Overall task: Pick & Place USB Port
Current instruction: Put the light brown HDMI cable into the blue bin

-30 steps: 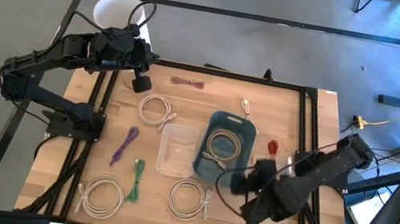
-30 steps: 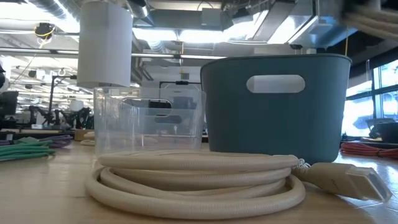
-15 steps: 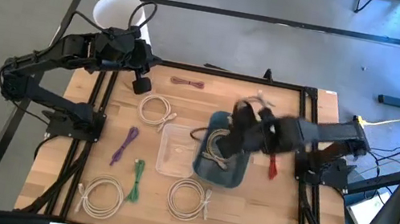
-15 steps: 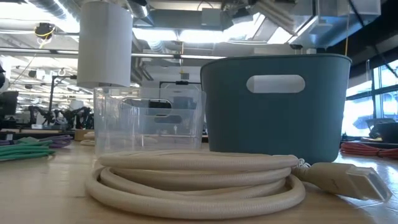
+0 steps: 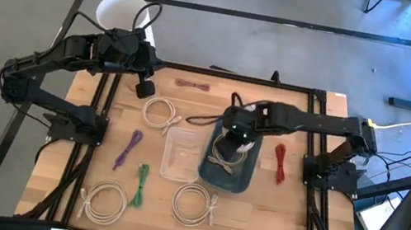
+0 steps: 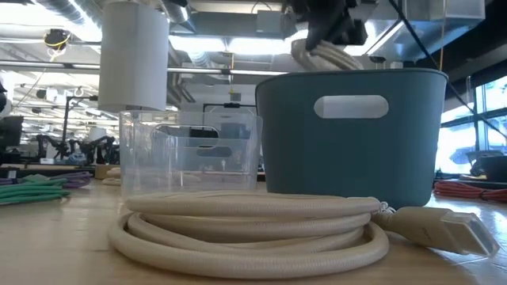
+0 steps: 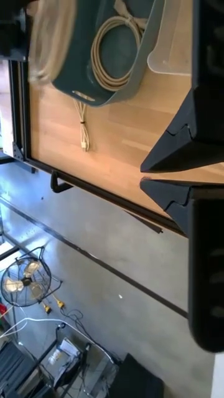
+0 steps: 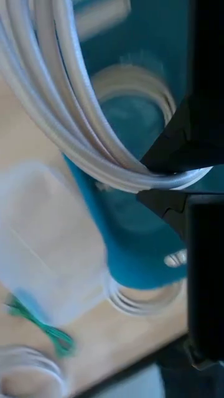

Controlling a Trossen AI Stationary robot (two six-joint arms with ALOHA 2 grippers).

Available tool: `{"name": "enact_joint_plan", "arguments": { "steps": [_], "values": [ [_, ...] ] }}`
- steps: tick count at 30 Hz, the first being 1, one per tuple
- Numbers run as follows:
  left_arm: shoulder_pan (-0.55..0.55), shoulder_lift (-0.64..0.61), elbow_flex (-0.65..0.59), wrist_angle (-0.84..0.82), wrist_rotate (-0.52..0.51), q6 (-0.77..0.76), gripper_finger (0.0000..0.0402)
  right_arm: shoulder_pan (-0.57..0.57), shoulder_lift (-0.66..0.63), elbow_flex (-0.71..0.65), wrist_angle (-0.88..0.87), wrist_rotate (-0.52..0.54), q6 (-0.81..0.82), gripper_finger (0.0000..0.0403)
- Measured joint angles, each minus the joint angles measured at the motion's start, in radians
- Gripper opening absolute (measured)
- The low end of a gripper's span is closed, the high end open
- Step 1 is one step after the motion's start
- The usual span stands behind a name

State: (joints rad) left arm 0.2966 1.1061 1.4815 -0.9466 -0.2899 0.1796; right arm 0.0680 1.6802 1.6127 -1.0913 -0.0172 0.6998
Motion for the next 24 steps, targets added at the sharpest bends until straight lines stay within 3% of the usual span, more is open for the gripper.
{"name": "enact_joint_plan", "arguments": {
  "steps": [4,17,24],
  "values": [
    [0.0,0.0,0.0,0.0,0.004,-0.001,0.0022,0.001,0.0,-0.134,0.135,-0.074,0.04,0.0028],
    [0.0,0.002,0.0,0.0,0.004,-0.01,0.0022,-0.032,0.0,-0.511,0.542,-0.175,0.151,0.0028],
    [0.0,0.016,0.0,0.0,0.004,-0.03,0.0021,-0.07,0.0,-0.616,0.674,-0.193,0.164,0.0028]
  ]
}}
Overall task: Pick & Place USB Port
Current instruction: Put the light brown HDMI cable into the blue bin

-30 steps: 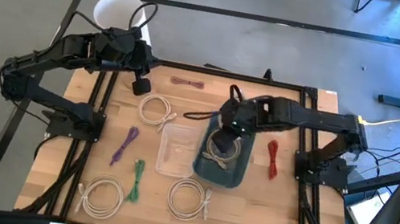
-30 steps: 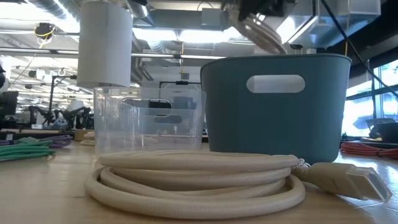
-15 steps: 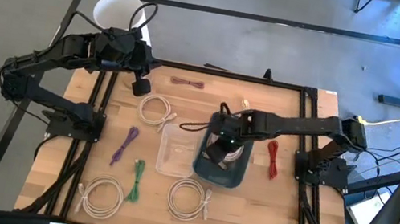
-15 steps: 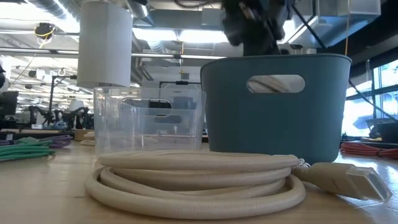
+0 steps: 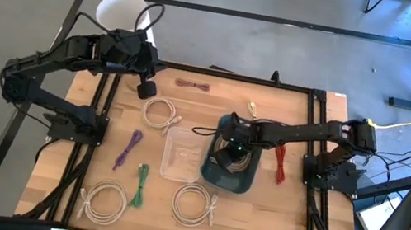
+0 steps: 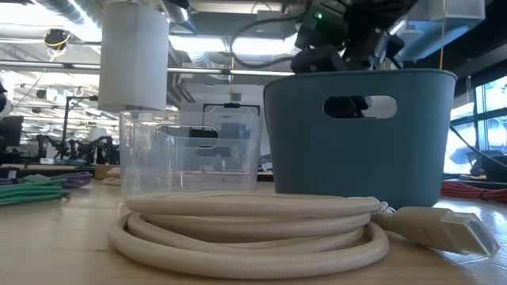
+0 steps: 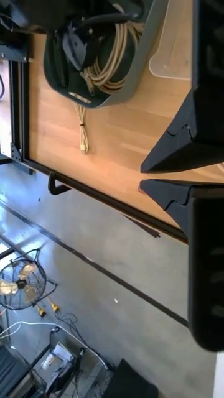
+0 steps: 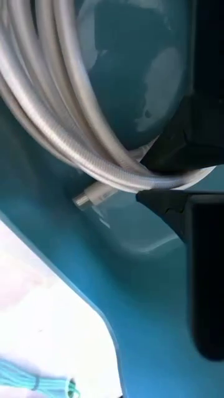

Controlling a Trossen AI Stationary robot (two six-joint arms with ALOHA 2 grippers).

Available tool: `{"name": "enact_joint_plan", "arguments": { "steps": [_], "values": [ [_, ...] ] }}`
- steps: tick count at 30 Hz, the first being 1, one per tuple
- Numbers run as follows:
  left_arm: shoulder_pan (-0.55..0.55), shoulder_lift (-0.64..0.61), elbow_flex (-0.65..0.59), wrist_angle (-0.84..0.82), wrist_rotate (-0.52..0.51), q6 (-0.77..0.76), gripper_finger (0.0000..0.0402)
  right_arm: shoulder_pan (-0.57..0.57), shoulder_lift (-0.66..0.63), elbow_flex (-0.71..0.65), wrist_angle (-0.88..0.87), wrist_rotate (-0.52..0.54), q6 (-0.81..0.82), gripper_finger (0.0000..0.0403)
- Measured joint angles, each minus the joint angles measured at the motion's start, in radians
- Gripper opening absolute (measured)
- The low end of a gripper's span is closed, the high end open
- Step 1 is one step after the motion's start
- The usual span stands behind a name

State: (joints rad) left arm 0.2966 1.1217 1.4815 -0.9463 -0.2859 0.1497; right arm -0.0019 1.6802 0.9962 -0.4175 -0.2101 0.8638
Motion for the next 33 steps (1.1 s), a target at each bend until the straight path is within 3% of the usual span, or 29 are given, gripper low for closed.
{"name": "enact_joint_plan", "arguments": {
  "steps": [7,15,20,27,33],
  "values": [
    [0.0,0.026,0.0,0.0,0.0,-0.006,0.002,-0.03,0.0,-0.006,0.023,-0.023,-0.011,0.0037],
    [0.0,0.034,0.0,0.0,0.053,-0.006,0.002,-0.036,0.0,0.032,0.057,-0.079,-0.034,0.0189],
    [0.0,0.025,0.0,-0.004,0.051,-0.006,0.002,-0.036,0.0,0.084,0.038,-0.052,-0.047,0.023],
    [0.0,0.022,0.0,-0.186,0.079,-0.036,0.002,-0.028,-0.019,0.306,-0.09,0.161,-0.284,0.0219],
    [0.0,0.022,0.0,-0.36,0.123,-0.134,0.002,-0.014,-0.026,0.609,-0.365,0.413,-0.5,0.0199]
  ]
}}
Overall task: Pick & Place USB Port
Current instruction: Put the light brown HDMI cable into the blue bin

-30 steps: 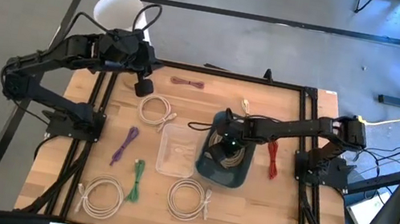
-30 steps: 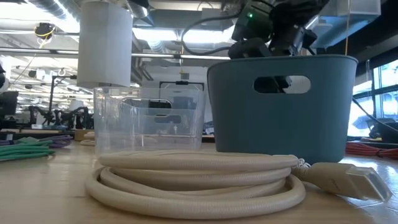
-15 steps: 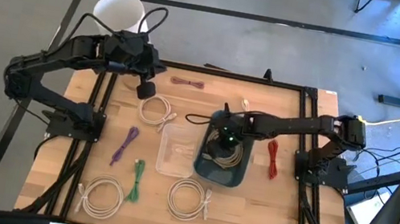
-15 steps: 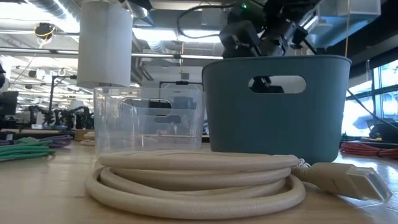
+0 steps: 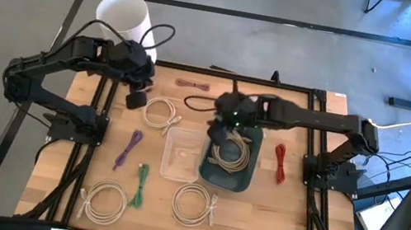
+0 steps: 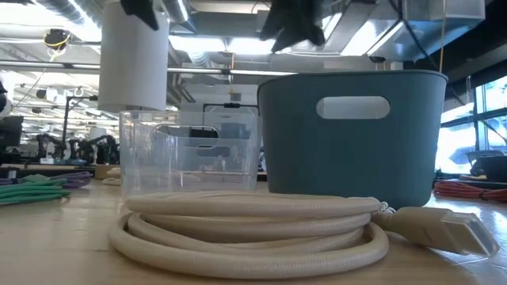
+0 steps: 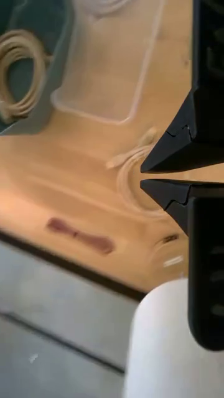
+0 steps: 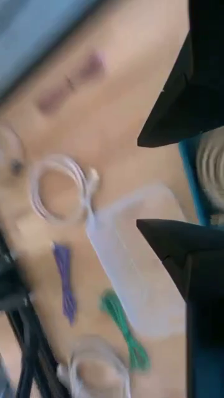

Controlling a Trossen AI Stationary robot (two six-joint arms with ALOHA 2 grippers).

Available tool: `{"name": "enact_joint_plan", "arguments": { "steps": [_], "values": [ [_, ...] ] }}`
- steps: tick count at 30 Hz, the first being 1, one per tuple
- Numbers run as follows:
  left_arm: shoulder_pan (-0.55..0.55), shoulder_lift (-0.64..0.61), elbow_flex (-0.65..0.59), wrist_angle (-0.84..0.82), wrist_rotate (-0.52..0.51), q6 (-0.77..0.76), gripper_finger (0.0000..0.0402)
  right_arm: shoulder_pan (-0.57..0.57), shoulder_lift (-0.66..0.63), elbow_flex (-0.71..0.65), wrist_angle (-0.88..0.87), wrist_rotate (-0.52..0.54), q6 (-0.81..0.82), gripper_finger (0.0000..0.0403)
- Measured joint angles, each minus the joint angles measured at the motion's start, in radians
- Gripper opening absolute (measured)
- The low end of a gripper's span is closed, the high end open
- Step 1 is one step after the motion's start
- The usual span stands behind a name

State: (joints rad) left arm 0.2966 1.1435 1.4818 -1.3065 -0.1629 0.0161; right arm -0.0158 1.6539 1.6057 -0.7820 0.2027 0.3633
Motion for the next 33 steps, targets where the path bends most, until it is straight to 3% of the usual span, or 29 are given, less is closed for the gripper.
{"name": "enact_joint_plan", "arguments": {
  "steps": [6,9,13,22,33],
  "values": [
    [0.0,-0.005,-0.08,0.01,0.122,0.032,0.0022,-0.001,0.0,0.27,-0.228,0.21,-0.1,0.0184],
    [0.0,-0.005,-0.176,0.022,0.2,0.071,0.003,-0.001,0.0,0.373,-0.287,0.253,-0.122,0.0181],
    [-0.003,-0.005,-0.326,0.042,0.214,0.105,0.0052,-0.001,0.0,0.465,-0.332,0.276,-0.14,0.0181],
    [-0.003,0.006,-0.589,0.282,0.294,0.159,0.0132,-0.002,0.001,0.504,-0.341,0.277,-0.163,0.0181],
    [-0.003,0.177,-0.71,0.531,0.273,0.225,0.017,-0.002,0.001,0.504,-0.337,0.277,-0.162,0.0181]
  ]
}}
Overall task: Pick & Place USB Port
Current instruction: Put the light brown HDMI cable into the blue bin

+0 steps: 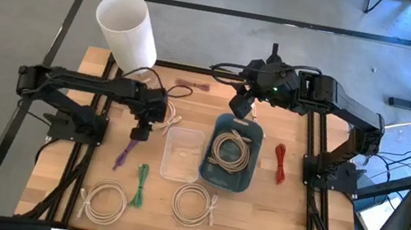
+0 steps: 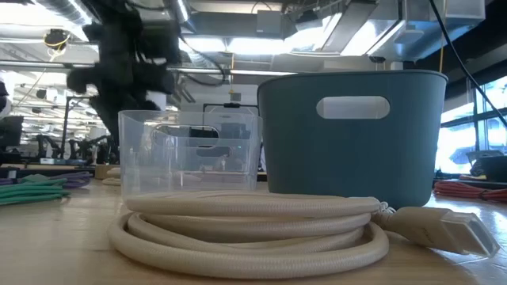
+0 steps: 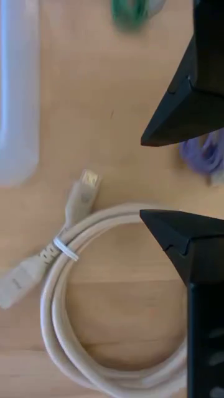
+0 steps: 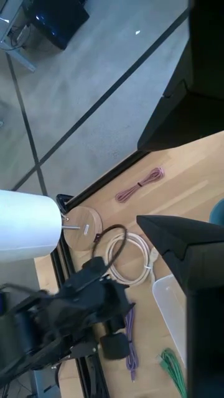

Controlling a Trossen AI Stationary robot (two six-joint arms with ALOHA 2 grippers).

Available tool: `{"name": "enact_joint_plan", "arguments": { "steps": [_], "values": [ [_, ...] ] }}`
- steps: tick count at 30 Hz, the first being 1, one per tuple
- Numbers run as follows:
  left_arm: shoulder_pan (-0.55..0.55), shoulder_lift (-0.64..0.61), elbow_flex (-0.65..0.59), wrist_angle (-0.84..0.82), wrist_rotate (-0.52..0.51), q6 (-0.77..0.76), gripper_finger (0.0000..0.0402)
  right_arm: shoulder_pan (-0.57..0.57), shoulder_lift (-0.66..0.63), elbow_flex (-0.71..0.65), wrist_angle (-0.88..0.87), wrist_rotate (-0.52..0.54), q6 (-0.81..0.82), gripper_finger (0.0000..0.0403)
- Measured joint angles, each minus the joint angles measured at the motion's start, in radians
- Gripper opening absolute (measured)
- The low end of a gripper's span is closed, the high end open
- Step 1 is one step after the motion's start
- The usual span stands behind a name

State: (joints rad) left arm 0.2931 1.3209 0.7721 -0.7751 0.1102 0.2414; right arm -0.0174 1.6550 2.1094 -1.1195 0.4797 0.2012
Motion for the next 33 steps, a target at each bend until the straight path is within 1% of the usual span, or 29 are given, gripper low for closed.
{"name": "enact_joint_plan", "arguments": {
  "steps": [5,9,12,13,15,19,20,22,24,28,33],
  "values": [
    [0.0,0.13,-0.016,0.073,-0.101,-0.036,0.0171,0.0,0.0,0.0,0.0,0.0,0.0,0.0181],
    [0.0,0.237,-0.013,0.115,-0.083,-0.075,0.0171,0.0,0.0,0.0,0.0,0.0,0.001,0.0181],
    [-0.001,0.293,-0.004,0.112,-0.07,-0.117,0.0168,0.0,0.0,0.0,0.0,0.0,0.001,0.018],
    [-0.002,0.301,-0.003,0.11,-0.067,-0.124,0.0162,0.0,0.0,0.0,0.0,0.0,0.001,0.018],
    [-0.005,0.306,0.001,0.103,-0.067,-0.14,0.0136,0.0,0.0,0.0,-0.003,0.0,0.002,0.018],
    [-0.009,0.268,0.015,0.072,-0.077,-0.162,0.0043,0.0,0.0,0.0,-0.008,0.0,0.001,0.018],
    [-0.009,0.252,0.015,0.067,-0.074,-0.176,0.0032,0.0,0.0,0.0,-0.008,0.0,0.0,0.018],
    [-0.007,0.211,0.018,0.027,-0.057,-0.208,0.0031,0.0,0.0,0.0,-0.008,0.0,0.0,0.018],
    [-0.006,0.175,0.028,0.025,-0.047,-0.233,0.0031,0.0,0.0,0.0,-0.008,0.0,0.0,0.018],
    [-0.02,0.115,0.026,-0.044,-0.056,-0.294,0.0031,0.0,0.0,0.0,-0.009,0.0,0.001,0.018],
    [-0.046,0.035,0.029,-0.084,-0.074,-0.345,0.0032,0.0,0.001,0.0,-0.009,0.0,0.0,0.018]
  ]
}}
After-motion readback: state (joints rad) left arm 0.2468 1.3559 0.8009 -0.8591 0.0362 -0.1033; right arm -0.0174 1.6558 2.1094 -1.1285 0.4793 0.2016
